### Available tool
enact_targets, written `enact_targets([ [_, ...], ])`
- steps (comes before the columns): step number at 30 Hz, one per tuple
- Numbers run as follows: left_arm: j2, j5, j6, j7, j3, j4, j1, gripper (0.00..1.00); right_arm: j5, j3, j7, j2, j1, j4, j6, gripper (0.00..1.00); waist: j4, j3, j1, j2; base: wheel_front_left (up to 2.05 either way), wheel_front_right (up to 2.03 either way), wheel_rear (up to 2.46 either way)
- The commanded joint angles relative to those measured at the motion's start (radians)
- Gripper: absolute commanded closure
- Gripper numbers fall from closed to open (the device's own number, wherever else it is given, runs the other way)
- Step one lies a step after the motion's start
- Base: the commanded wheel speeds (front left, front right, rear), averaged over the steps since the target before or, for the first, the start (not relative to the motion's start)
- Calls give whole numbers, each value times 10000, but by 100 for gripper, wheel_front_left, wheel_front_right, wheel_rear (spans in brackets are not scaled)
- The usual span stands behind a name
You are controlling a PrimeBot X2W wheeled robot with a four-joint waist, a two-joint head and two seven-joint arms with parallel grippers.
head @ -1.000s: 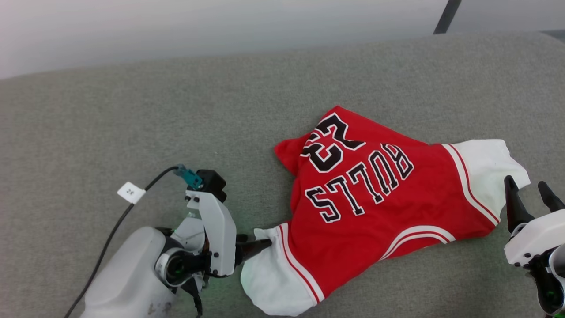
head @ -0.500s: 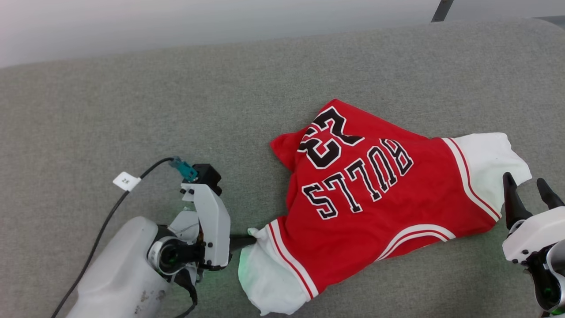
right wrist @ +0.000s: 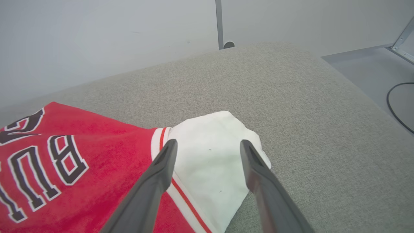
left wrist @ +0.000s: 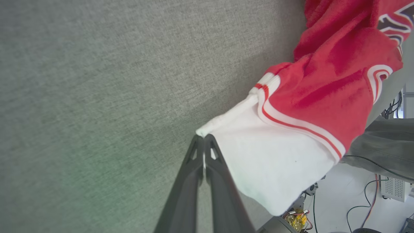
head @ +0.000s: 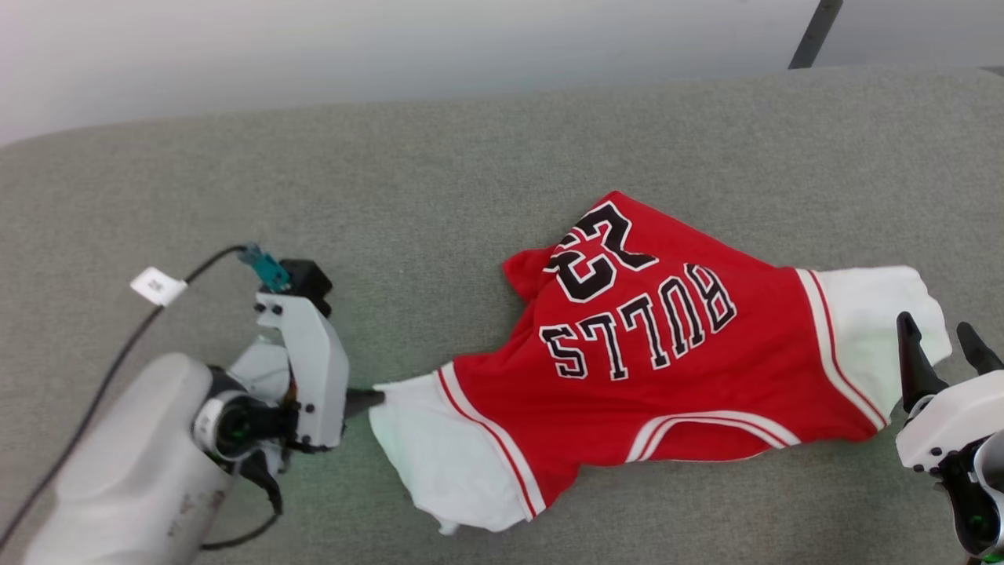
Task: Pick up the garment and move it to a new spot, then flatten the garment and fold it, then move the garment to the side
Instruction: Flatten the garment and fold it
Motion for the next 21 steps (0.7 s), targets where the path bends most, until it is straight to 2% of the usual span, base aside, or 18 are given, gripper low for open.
enact_targets([
  [1,174,111,25,40,-44,-107,-175,100,-49,20,19,-40,170,-52,-6,0,81,-96,0,0,0,0,0],
  [14,1588,786,24,-199,-398,-49,-1056,100,-25,227,260,-109,311,-332,-6,0,0,-158,0,0,0,0,0],
  [19,1869,978,24,-532,-653,273,-1310,100,-10,301,328,-113,236,-395,-6,0,-136,-42,0,0,0,0,0],
  [21,1775,809,24,-697,-694,440,-1308,100,2,325,330,-118,193,-400,-6,0,-184,9,0,0,0,0,0],
])
